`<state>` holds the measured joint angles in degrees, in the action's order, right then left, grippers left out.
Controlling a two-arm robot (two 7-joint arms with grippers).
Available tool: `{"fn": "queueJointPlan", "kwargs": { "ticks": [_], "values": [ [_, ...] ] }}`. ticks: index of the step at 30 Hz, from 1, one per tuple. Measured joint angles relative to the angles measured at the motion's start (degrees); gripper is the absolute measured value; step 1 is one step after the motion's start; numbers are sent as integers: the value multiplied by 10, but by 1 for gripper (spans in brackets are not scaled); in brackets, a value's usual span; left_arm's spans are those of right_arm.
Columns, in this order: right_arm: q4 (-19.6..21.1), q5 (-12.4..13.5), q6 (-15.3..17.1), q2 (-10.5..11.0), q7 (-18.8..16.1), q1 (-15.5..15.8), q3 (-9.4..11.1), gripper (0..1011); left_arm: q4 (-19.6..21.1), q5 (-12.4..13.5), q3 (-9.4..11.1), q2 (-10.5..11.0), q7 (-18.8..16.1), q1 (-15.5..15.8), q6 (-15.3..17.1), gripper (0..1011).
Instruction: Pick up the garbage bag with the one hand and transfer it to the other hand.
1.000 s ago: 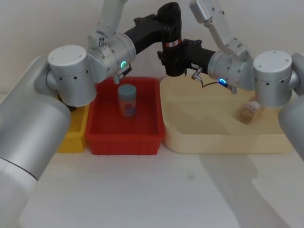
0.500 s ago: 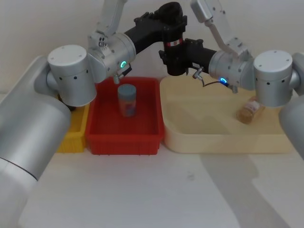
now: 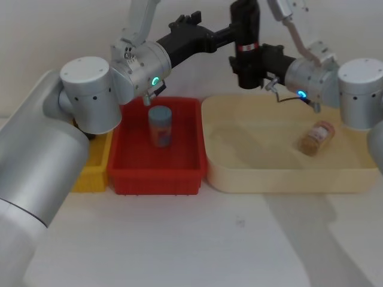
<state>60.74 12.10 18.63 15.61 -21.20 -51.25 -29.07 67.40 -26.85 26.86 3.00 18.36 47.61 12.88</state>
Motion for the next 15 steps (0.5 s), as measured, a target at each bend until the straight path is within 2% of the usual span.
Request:
{"fn": "queueJointPlan", "kwargs": {
  "ticks": [7, 15],
  "values": [
    [-17, 0, 16, 13, 18, -3, 25, 547, 0, 0, 0, 0, 0, 0, 0, 1000],
    [-18, 2, 32, 24, 30, -1, 43, 547, 0, 0, 0, 0, 0, 0, 0, 1000]
  ]
}}
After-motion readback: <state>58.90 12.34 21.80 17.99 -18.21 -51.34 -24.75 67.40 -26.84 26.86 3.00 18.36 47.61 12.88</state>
